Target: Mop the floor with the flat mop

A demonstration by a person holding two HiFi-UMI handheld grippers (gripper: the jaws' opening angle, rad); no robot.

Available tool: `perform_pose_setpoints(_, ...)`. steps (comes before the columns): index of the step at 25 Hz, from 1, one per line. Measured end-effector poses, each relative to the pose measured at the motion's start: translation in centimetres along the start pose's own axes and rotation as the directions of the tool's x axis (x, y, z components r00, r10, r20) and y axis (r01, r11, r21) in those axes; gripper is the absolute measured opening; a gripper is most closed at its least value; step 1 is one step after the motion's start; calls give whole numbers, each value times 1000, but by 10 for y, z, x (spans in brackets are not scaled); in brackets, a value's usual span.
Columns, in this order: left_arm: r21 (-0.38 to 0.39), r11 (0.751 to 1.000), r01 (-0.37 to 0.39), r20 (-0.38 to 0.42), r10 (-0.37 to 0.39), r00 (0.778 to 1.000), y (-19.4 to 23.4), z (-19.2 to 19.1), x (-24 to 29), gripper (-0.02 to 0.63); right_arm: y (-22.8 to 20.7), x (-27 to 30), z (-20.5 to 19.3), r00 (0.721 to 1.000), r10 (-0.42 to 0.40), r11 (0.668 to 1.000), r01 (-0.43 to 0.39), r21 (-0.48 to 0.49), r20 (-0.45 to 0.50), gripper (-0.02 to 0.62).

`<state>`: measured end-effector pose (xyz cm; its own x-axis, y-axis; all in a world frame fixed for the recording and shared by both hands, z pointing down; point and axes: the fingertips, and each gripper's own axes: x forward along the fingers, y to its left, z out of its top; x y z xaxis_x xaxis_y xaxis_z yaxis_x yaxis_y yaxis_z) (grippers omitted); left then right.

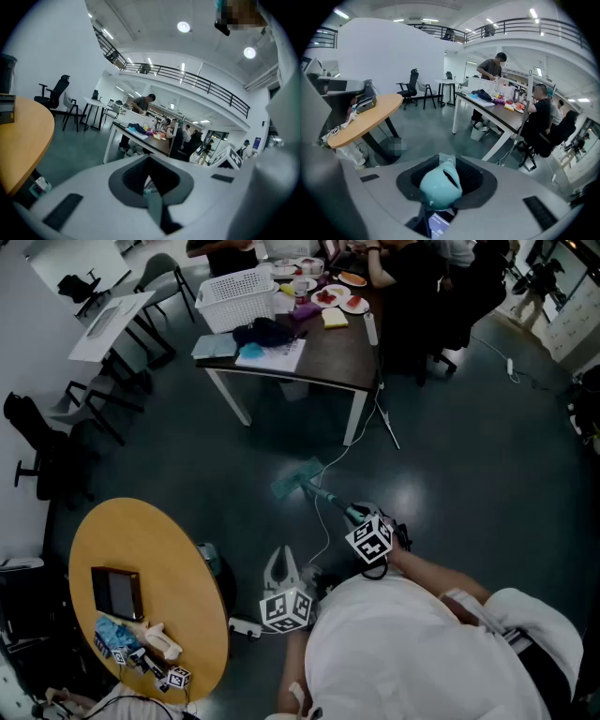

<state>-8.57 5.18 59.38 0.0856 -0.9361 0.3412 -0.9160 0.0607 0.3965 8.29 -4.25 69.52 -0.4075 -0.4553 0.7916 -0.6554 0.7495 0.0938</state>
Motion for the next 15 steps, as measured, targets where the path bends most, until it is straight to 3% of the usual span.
perform_pose_setpoints(9,95,988,-123,-48,128,991,16,-3,5,5,4,-1,1,1000,-3,1000,3,12,5,114)
perform_pose_setpoints(15,79,990,-114,-67,119,991,11,-3,22,5,8,-1,3,1000,-3,1000,3,14,10,114)
